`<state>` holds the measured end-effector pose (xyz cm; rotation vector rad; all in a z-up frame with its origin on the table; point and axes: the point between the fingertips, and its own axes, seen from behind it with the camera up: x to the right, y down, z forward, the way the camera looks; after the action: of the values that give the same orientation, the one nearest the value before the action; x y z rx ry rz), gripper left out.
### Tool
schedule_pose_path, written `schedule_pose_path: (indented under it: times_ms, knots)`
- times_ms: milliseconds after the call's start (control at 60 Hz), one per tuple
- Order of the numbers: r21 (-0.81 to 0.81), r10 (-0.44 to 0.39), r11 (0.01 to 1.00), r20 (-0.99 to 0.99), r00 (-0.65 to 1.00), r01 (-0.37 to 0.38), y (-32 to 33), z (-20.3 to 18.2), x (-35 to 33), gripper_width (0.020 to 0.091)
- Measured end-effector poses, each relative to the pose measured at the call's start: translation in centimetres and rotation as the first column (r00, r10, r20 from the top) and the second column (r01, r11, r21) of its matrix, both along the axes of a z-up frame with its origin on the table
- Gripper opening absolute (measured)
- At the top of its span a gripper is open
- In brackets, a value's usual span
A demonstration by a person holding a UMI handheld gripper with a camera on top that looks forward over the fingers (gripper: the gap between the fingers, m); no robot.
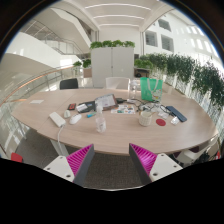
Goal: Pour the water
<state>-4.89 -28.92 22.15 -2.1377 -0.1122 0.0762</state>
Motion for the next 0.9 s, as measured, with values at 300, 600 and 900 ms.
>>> schedule_pose_path:
  times_ms: [300,600,900]
  knots:
    - [0.056,-0.128,0.99,-0.008,0.992,0.128,-1.7,1.1,-1.1,0.0813]
    - [0.141,-0.026,0.989,-0.064,0.998,0.035,2.5,-3.3,-5.3,0.0822]
    - [0.212,0.034,0.977,0.0,0.999,-0.033,17.4,-11.0,-11.2,0.0818]
